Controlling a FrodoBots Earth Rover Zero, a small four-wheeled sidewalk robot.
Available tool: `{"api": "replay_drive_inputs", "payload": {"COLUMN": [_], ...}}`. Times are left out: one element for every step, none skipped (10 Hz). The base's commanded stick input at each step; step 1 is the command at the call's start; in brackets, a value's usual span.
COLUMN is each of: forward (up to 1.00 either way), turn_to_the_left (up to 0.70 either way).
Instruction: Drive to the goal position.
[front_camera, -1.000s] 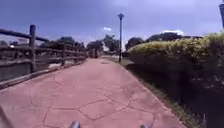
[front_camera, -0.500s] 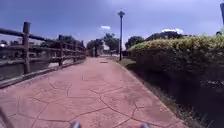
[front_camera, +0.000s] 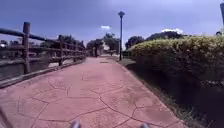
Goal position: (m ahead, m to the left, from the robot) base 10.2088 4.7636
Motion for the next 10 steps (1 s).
{"api": "replay_drive_inputs", "payload": {"forward": [0.70,0.70,0.70,0.70,0.70,0.70,0.70,0.70,0.70,0.70], "turn_to_the_left": [0.00,0.00,0.00,0.00,0.00,0.00,0.00,0.00,0.00,0.00]}}
